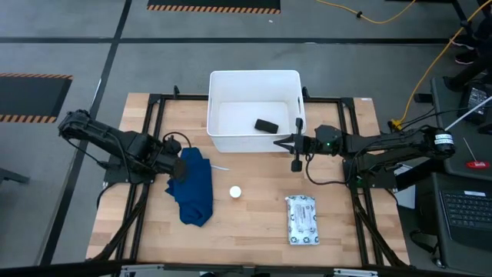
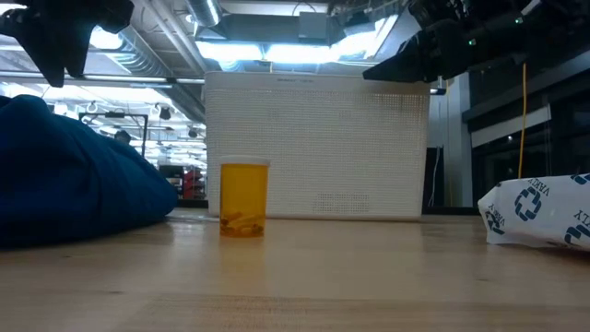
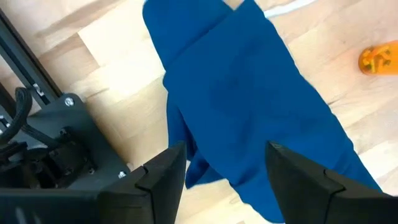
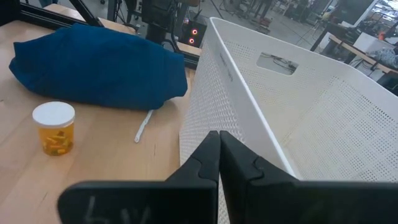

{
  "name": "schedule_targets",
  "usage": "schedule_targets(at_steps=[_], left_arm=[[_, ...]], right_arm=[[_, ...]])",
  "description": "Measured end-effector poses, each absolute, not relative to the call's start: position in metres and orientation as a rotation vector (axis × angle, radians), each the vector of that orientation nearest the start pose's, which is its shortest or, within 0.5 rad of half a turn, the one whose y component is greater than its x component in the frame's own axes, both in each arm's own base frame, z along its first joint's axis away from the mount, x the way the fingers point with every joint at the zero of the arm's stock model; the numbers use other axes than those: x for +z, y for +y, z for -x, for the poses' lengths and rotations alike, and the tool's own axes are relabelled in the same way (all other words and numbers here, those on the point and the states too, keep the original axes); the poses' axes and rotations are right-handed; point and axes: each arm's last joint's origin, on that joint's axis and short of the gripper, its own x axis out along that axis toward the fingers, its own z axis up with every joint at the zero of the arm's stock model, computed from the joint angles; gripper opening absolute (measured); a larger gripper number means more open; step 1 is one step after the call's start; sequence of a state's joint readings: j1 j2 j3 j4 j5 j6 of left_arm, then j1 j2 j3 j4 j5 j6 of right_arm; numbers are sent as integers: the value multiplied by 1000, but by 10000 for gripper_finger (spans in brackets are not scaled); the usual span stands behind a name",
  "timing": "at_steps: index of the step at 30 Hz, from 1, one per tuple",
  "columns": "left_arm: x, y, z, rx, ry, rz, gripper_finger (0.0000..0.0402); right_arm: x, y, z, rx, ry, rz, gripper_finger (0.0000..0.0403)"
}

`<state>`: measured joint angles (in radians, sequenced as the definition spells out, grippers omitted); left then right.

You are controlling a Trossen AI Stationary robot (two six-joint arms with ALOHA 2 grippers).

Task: Pick & place medical supplies in basket/bin
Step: Put the blue gown into the white bin

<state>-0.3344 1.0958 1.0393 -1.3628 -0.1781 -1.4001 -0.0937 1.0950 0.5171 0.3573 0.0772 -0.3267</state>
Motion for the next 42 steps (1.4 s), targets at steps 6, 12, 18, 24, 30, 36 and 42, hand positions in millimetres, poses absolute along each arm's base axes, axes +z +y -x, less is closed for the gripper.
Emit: schedule_targets(at_steps=[6, 12, 18, 24, 30, 36, 42], left_arm=[[289, -48, -155, 839, 1139, 826, 210], [289, -48, -154, 839, 1145, 827, 227], [289, -48, -154, 817, 1156, 795, 281], [289, -47, -153, 767, 1191, 712, 346], [289, -48, -153, 726, 1215, 676, 376], [289, -49, -155, 710, 1216, 706, 377], [289, -49, -155, 741, 1201, 760, 377]], right_arm=[[233, -24, -230, -133, 247, 323, 8], [234, -24, -230, -133, 246, 323, 8], [234, -24, -230, -133, 247, 323, 8], [233, -24, -230, -133, 247, 323, 8], [233, -24, -230, -133, 247, 322, 8], [233, -24, -230, -133, 248, 322, 8], [234, -24, -230, -133, 248, 320, 8]])
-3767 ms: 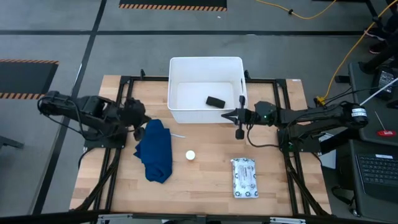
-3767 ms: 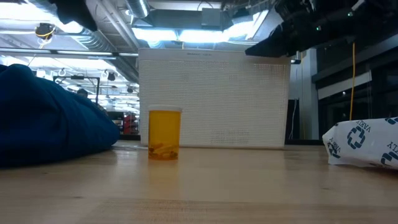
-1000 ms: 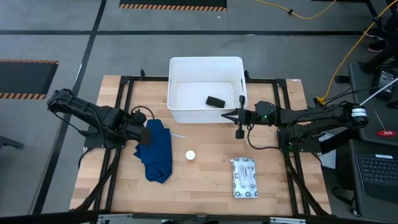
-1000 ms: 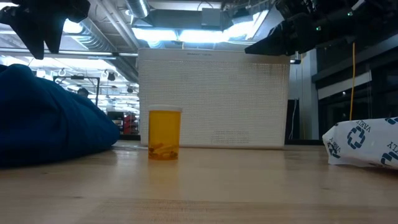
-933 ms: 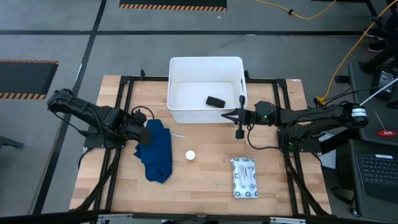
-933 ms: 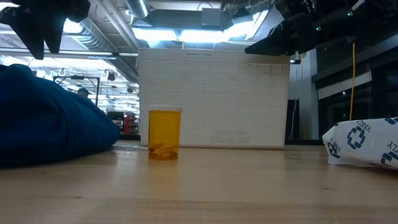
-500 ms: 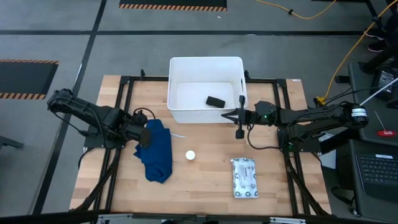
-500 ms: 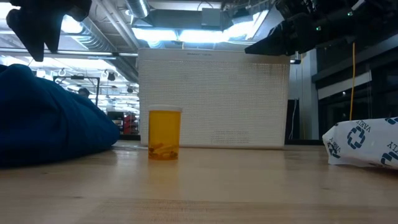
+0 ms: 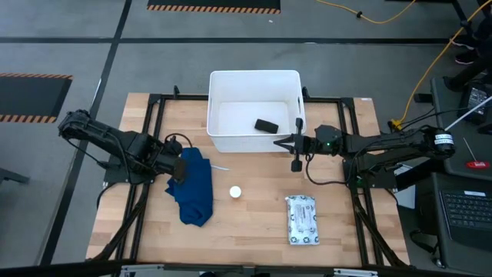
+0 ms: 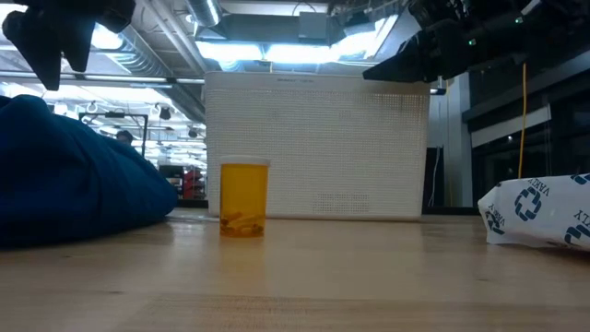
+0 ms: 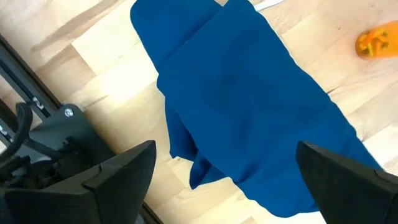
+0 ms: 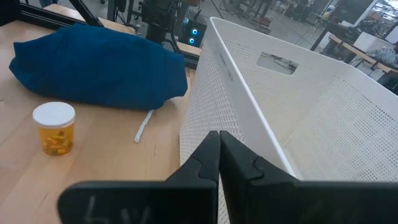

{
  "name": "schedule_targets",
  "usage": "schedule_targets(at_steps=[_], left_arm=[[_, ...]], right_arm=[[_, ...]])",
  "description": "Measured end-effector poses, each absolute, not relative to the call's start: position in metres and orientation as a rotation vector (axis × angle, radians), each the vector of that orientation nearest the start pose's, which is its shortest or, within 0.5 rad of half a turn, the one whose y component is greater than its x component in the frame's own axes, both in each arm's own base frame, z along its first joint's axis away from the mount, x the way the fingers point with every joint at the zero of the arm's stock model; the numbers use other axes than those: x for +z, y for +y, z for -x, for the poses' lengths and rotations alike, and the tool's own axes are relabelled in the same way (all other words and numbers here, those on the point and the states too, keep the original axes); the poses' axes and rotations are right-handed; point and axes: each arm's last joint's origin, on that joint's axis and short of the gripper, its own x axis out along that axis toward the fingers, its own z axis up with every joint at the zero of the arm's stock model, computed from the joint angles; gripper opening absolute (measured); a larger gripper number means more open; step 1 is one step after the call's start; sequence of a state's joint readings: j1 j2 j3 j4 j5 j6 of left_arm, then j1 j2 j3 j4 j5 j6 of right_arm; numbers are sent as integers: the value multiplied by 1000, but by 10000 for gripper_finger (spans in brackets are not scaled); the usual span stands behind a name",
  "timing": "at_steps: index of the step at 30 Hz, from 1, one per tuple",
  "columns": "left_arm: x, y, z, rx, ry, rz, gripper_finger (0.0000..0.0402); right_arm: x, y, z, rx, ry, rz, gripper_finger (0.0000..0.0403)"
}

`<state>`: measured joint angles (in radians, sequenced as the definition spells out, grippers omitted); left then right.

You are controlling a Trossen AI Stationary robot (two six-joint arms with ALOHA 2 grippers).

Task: Pick & place medical supplies in basket/bin
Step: Put the blue gown into the white bin

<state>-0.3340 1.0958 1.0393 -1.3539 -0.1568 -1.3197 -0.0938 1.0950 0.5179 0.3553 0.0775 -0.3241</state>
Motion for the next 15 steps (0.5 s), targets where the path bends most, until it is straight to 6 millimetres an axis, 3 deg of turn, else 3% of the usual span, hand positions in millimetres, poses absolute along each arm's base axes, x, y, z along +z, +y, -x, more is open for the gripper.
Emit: schedule_targets(at_steps=[9, 15], left_arm=[[289, -49, -155, 808, 1162, 823, 377], [289, -48, -154, 790, 1176, 774, 377]], right_arm=[[233, -24, -230, -133, 248, 318, 8], [233, -24, -230, -134, 248, 316, 8]])
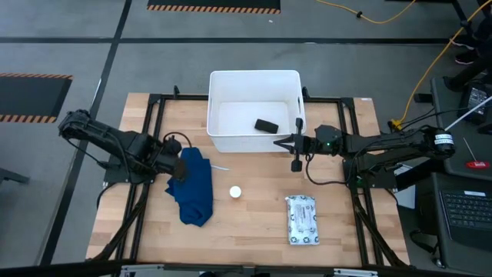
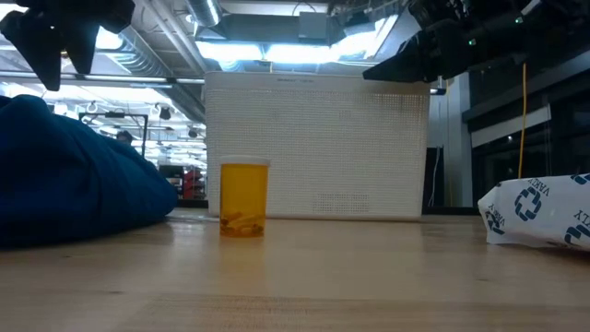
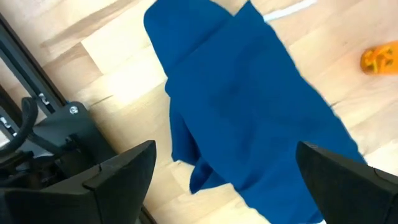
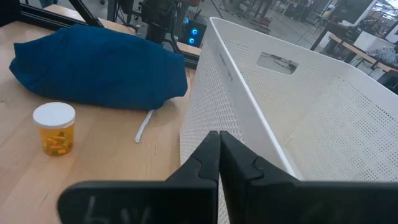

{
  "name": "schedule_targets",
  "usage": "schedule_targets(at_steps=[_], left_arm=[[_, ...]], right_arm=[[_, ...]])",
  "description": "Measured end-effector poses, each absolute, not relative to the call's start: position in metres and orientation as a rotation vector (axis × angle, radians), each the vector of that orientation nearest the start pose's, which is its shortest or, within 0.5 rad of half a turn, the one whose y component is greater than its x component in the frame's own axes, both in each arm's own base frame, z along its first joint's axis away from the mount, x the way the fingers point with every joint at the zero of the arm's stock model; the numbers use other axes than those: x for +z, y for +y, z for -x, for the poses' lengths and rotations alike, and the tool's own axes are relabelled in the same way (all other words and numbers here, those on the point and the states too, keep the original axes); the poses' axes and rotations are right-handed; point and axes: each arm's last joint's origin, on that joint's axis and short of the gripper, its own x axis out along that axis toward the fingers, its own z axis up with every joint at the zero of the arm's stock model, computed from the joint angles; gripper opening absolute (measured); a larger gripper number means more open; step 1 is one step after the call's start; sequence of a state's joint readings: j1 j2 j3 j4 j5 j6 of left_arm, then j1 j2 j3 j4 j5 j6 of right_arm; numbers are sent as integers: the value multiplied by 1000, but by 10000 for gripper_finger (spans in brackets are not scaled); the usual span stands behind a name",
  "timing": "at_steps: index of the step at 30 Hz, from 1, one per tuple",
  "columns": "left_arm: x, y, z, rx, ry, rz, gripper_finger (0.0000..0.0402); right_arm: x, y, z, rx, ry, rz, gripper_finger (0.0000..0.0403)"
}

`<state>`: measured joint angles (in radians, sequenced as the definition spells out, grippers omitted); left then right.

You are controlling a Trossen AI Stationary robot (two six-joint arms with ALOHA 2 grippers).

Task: Pick & place medical supplies in basket/bin
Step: Put the blue gown into the white bin

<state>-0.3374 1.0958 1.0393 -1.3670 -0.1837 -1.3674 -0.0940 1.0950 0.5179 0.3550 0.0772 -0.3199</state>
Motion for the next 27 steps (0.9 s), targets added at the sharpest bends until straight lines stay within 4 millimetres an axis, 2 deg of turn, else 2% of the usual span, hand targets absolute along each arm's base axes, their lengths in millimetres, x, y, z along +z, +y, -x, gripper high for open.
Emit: schedule_targets(at_steps=[7, 12, 16, 27], left_arm=[[287, -57, -151, 804, 1154, 784, 377], [260, -66, -143, 873, 1196, 816, 377], [234, -74, -141, 827, 1204, 856, 377], [215, -68, -130, 774, 1080, 981, 377]], right_arm=[[233, -24, -230, -133, 248, 316, 8], [233, -24, -230, -134, 248, 316, 8], [233, -24, -230, -133, 248, 316, 8], [234, -24, -230, -134, 247, 312, 8]])
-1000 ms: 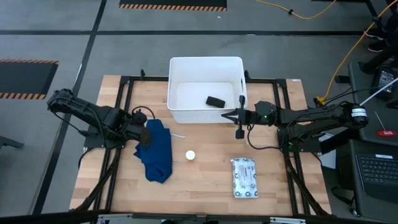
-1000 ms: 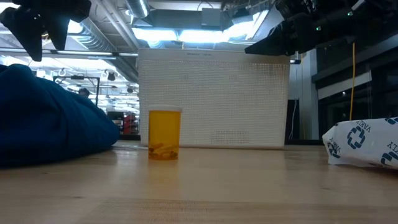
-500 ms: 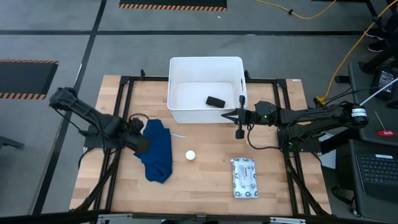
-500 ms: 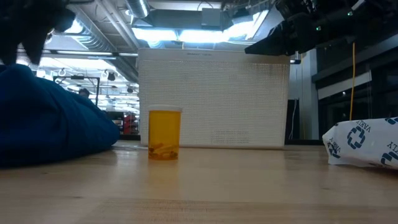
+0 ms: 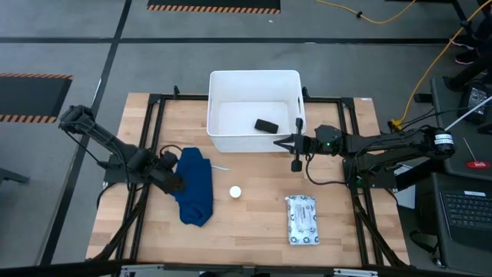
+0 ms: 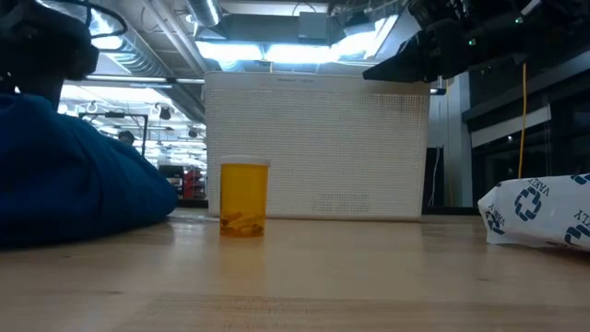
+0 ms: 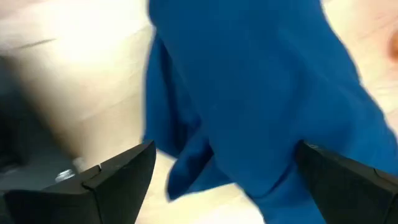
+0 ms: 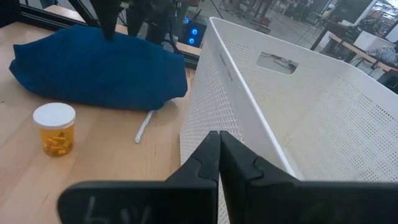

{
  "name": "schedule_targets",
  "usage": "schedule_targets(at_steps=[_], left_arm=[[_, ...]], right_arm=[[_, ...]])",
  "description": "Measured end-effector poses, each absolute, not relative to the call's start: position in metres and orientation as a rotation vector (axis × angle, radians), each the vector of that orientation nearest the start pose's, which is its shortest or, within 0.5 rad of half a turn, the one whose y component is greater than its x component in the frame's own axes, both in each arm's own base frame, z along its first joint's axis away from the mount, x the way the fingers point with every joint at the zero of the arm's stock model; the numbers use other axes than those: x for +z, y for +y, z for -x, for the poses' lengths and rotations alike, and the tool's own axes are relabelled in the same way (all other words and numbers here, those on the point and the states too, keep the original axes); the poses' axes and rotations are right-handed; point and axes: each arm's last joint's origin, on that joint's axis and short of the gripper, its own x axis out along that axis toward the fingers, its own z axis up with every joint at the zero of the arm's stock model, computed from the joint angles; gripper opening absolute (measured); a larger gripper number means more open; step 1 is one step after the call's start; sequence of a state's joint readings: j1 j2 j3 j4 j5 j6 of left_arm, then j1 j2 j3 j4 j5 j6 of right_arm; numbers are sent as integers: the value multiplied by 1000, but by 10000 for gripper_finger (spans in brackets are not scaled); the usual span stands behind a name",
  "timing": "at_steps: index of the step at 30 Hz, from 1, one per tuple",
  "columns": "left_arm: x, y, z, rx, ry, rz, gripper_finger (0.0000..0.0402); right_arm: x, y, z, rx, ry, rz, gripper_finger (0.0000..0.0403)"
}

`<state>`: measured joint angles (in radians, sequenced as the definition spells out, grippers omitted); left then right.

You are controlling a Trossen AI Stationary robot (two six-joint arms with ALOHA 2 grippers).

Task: Pick & place medical supplies in basket/bin
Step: Put the blue gown into the white bin

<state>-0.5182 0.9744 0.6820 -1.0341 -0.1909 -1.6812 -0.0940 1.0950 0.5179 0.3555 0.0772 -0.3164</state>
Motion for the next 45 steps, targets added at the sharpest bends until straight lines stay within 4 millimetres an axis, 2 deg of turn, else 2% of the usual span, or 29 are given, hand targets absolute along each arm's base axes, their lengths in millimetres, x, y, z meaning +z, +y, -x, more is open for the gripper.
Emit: schedule_targets(at_steps=[6, 13, 17, 21, 37, 41, 45], left_arm=[[188, -67, -128, 696, 1007, 1086, 377], [143, -62, -118, 726, 1011, 1181, 377], [130, -64, -121, 641, 948, 1257, 377], [125, -65, -123, 589, 917, 1328, 377], [120, -66, -127, 657, 943, 1360, 376], [119, -66, -128, 660, 952, 1359, 361], [119, -66, -127, 672, 967, 1358, 328]], right_arm=[[234, -24, -230, -134, 247, 314, 8], [234, -24, -230, -134, 247, 314, 8], [234, -24, -230, -134, 247, 315, 8], [234, -24, -230, -135, 245, 315, 8], [234, -24, -230, -135, 237, 315, 8], [235, -24, -230, -136, 235, 315, 8], [235, -24, -231, -136, 232, 315, 8]])
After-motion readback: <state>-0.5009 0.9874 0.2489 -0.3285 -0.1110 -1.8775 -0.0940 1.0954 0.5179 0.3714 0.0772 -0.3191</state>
